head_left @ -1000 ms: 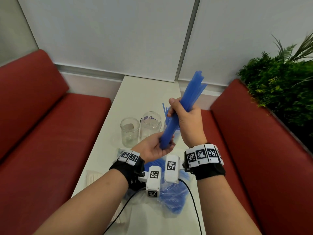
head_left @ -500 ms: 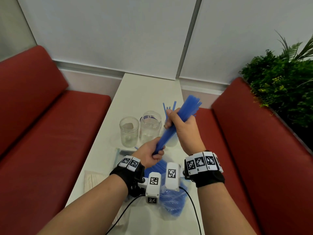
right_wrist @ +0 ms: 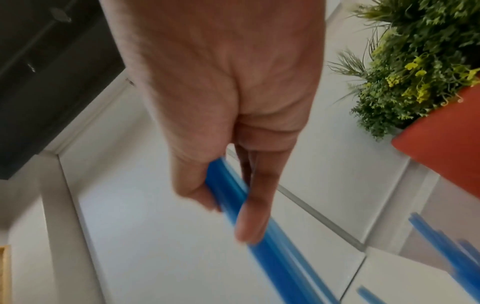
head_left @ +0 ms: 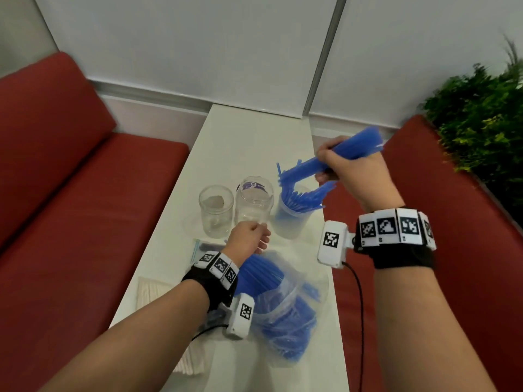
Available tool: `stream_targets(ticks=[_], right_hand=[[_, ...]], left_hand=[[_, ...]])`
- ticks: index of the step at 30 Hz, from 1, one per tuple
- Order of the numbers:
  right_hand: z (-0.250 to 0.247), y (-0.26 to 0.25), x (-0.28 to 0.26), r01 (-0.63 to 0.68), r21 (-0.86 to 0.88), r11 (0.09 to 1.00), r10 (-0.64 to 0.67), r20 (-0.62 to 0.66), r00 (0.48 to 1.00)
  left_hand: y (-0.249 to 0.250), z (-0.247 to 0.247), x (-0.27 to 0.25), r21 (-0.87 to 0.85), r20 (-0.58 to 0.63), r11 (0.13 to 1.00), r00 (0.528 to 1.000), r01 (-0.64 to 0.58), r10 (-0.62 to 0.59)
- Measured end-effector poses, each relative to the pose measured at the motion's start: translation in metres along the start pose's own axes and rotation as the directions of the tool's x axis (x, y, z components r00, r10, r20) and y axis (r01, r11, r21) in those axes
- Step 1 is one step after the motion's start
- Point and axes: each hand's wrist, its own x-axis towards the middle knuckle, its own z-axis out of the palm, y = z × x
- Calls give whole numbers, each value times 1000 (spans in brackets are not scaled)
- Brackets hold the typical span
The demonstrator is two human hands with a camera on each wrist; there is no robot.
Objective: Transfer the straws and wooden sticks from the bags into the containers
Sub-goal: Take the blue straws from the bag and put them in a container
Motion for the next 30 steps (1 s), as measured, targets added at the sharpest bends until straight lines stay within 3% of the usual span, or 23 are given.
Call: stream_targets(ticks=[1,3,5,7,9,13,16,19,21,22,24,26,28,30], right_hand=[[-3,3,8,14,-1,1000,-14,-100,995],[-5,14,23,11,-40,999,-20,-242,970],[-1,31,35,-59,-54,997,41,-288,957],[7,52,44,-142,-96,985,110,-279,954],[17,75,51,-223,-149,963,180,-258,949],[28,106,56,-359,-233,904,309,-224,924],[29,111,54,-243,-321,916,164,-253,953],[34,109,48,-28,-415,909,-115,-315,942],[43,112,44,99,-509,855,-246,-229,942],[48,115,43,114,-552,826,-224,-136,965],[56,122,38,43,-649,759,-12,51,999],[58,125,34,-59,-676,735,183,114,976],[57,121,27,-43,-600,799,112,78,991],[56,110,13,92,-487,869,-134,-51,990]], left_hand=[[-4,-2,2,196,18,976,996,-93,92],[-12,-3,6,560,214,781,959,-277,187],[-16,0,9,743,450,517,889,-425,86],[-20,6,13,798,564,287,824,-530,-48],[-22,11,16,806,591,109,795,-581,-138],[-27,19,19,787,548,-179,802,-590,-237],[-31,24,17,745,550,-348,819,-569,-163],[-35,23,16,735,538,-406,831,-544,-139],[-36,21,16,742,522,-411,841,-529,-142],[-36,20,15,750,516,-405,846,-523,-135],[-35,20,13,770,508,-387,854,-508,-111],[-33,18,9,787,497,-371,863,-493,-93],[-29,16,4,808,481,-348,873,-476,-79],[-24,15,-1,818,465,-338,881,-465,-85]])
